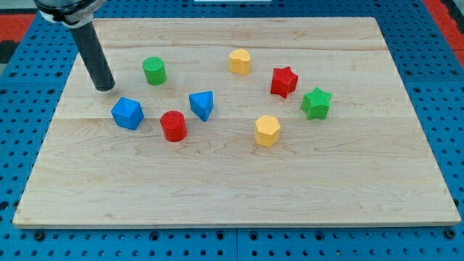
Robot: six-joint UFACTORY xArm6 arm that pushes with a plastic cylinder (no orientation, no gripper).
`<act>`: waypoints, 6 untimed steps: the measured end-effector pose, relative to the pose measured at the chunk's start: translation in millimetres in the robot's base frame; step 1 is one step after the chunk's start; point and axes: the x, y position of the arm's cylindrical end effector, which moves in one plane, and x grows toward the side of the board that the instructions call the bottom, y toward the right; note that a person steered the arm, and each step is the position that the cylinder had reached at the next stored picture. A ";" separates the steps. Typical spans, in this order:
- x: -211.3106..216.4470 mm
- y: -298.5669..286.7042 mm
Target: Keep red circle and green star below blue triangle
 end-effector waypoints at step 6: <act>0.8 270.0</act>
